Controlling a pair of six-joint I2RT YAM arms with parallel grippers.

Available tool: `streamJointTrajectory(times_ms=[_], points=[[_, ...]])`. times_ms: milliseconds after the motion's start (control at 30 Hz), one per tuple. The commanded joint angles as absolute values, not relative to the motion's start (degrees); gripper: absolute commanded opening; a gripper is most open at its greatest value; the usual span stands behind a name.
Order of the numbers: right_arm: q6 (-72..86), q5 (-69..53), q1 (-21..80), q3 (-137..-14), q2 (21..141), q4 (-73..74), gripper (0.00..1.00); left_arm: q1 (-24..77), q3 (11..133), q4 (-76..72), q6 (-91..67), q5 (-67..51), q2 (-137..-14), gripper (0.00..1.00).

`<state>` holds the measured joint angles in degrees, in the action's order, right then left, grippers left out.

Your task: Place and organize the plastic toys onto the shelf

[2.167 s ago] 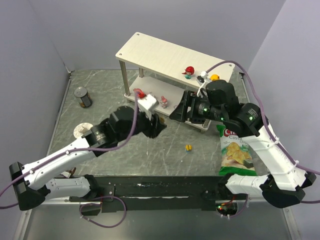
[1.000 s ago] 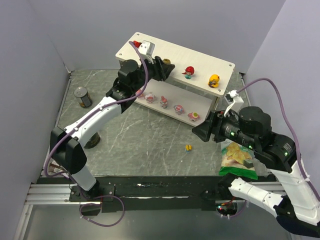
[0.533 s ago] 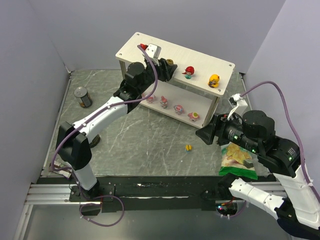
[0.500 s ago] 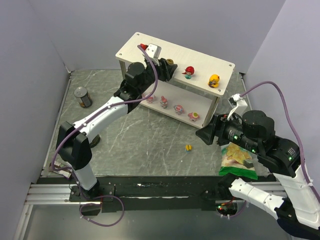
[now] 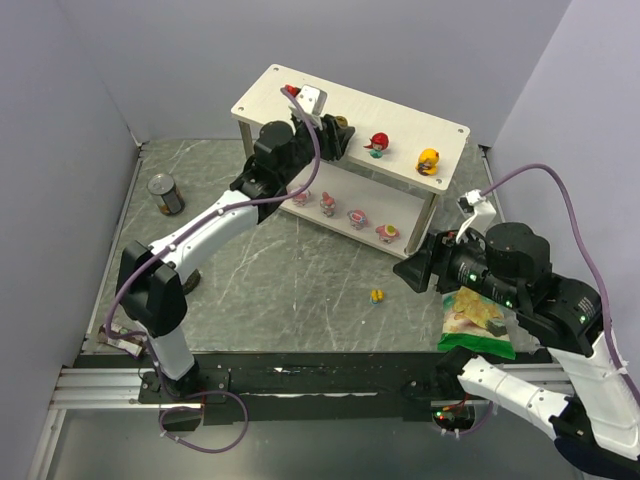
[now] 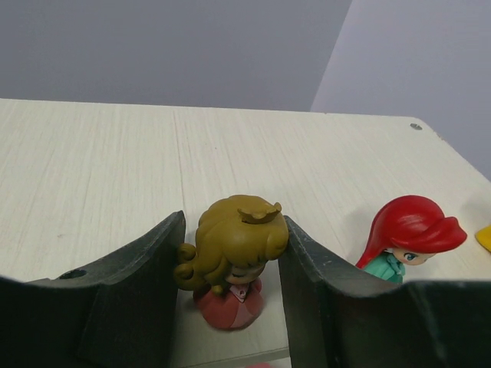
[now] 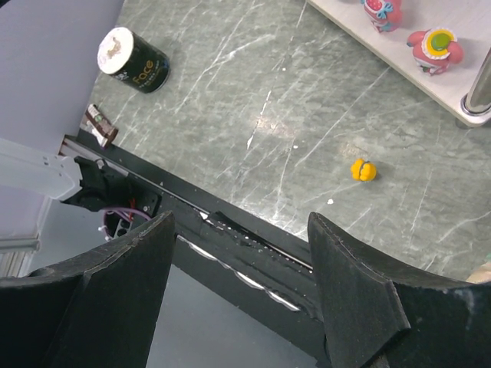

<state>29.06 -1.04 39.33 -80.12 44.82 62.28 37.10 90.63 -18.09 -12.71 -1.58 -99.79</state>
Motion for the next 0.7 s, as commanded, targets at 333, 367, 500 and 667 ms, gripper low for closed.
streamJointTrajectory(times_ms=[333,367,500,667], points=[[30.68,-1.49,38.94,-75.85,39.55,59.15,0.77,37.18,96.86,-3.17,-9.93,-0.18,-101.78,0.45],[30.5,-1.49,39.02,-75.76,39.64,59.24,0.77,37.18,96.86,-2.9,-9.76,-0.26,-101.78,0.45],[29.71,-1.84,39.02,-76.11,40.6,59.5,0.77,37.18,97.65,-1.5,-8.97,1.41,-102.22,0.49],[29.0,-2.2,39.02,-76.38,41.13,59.41,0.77,37.18,98.7,-0.26,-8.44,1.32,-103.01,0.55]])
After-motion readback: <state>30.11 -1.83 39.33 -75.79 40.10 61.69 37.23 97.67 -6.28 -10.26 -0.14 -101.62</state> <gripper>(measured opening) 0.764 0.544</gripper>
